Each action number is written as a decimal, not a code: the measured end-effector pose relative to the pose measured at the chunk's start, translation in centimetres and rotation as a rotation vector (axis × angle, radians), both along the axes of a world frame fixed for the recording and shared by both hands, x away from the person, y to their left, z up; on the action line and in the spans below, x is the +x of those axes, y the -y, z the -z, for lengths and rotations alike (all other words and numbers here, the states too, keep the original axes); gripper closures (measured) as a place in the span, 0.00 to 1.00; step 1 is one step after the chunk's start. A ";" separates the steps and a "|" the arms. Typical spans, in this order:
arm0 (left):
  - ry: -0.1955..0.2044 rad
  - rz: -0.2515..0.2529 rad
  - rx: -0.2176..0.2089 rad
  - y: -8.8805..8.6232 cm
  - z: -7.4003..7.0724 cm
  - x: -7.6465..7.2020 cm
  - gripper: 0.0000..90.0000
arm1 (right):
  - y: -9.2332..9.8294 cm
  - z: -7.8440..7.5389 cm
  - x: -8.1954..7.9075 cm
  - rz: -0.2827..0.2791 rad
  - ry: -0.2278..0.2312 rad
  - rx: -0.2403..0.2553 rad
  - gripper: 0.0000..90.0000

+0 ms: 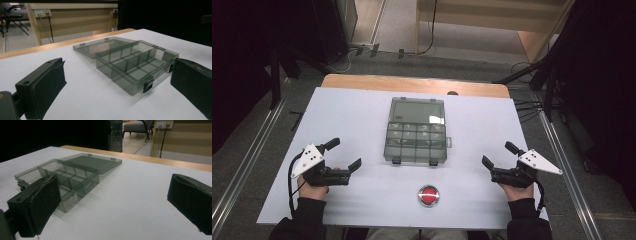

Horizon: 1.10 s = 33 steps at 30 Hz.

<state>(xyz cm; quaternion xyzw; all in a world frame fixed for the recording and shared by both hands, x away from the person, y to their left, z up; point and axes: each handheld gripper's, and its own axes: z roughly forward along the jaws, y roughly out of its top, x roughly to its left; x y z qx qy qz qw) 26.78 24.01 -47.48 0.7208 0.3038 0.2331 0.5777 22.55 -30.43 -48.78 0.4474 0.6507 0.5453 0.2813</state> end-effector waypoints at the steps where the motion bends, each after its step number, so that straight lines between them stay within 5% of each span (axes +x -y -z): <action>1: 0.001 0.000 0.001 0.0 0.0 0.0 0.00 | 0.0 0.0 0.0 0.001 0.002 0.000 0.00; 19: -0.005 -0.003 -0.002 0.1 0.0 -0.1 0.00 | 0.0 0.3 -0.4 -0.025 -0.026 0.010 0.00; 33: -0.016 -0.001 0.012 0.2 0.0 -0.1 0.00 | -2.0 1.0 0.0 -0.149 -0.102 -0.051 0.00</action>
